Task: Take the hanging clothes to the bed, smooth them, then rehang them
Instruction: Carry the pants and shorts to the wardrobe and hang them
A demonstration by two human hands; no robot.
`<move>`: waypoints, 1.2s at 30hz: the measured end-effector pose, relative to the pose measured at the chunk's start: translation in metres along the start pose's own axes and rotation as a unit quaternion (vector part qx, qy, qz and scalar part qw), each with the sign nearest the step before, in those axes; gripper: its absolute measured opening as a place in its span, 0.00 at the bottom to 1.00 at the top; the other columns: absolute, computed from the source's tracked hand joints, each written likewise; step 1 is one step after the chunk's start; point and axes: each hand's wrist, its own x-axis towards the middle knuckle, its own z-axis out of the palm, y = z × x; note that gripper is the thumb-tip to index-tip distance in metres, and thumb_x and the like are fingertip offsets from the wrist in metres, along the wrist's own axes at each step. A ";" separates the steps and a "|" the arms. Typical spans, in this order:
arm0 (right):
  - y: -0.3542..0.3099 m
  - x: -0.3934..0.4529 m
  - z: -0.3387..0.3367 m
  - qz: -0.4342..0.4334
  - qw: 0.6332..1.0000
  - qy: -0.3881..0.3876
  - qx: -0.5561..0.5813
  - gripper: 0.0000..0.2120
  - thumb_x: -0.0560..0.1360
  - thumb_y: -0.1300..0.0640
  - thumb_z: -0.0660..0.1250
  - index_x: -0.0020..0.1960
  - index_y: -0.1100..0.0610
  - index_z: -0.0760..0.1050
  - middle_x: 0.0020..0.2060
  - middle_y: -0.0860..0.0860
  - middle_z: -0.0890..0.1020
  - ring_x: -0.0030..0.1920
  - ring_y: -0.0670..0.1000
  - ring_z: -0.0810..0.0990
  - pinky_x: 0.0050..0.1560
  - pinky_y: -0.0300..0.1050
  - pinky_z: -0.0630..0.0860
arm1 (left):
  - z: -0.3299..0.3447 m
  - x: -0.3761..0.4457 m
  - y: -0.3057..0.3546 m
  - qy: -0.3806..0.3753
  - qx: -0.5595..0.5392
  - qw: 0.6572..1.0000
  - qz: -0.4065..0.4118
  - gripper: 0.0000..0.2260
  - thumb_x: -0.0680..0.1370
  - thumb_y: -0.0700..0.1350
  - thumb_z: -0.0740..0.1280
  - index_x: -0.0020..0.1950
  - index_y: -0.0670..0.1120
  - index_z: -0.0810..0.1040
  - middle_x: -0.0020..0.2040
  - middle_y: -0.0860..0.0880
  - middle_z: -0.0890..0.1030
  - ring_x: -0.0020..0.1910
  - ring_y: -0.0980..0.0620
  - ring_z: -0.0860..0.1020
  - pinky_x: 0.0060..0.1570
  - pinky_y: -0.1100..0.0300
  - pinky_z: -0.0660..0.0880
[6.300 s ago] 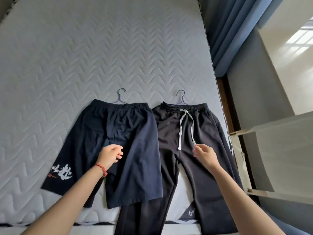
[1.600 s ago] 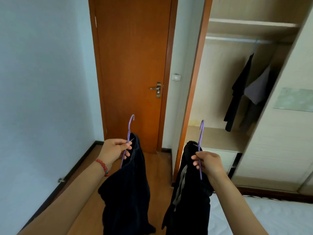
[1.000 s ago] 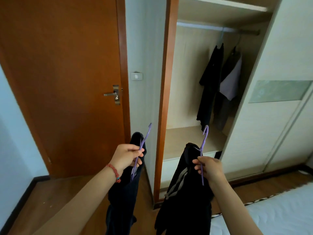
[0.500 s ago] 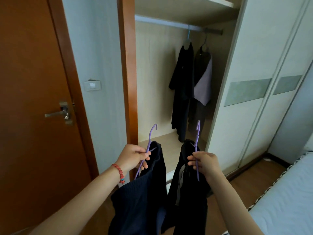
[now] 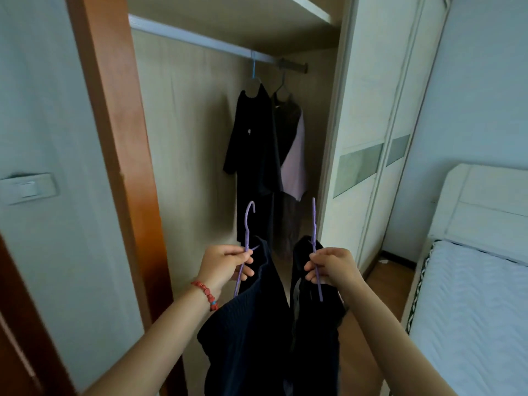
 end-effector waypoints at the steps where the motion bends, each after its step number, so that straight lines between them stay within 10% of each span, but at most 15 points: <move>1: -0.004 0.010 0.004 -0.004 1.000 0.008 0.000 0.08 0.76 0.67 0.61 0.38 0.64 0.72 0.24 0.54 0.79 0.21 0.49 0.77 0.23 0.37 0.74 | -0.001 0.016 0.001 -0.007 -0.006 1.000 -0.001 0.07 0.74 0.33 0.65 0.38 0.41 0.79 0.34 0.44 0.79 0.20 0.56 0.77 0.21 0.67 0.73; 18: -0.059 0.140 0.024 -0.061 0.997 -0.045 -0.027 0.09 0.77 0.67 0.60 0.38 0.63 0.73 0.25 0.54 0.78 0.23 0.51 0.78 0.25 0.38 0.75 | 0.019 0.175 0.026 0.062 -0.140 0.988 0.036 0.06 0.76 0.32 0.62 0.45 0.39 0.78 0.35 0.43 0.78 0.20 0.58 0.78 0.22 0.70 0.75; 36: -0.121 0.321 0.038 -0.019 0.929 -0.369 -0.022 0.08 0.76 0.68 0.60 0.39 0.63 0.73 0.24 0.53 0.77 0.21 0.48 0.76 0.22 0.36 0.73 | 0.027 0.279 0.072 0.292 -0.148 0.940 0.100 0.06 0.77 0.32 0.60 0.48 0.37 0.76 0.35 0.43 0.77 0.19 0.58 0.77 0.20 0.71 0.73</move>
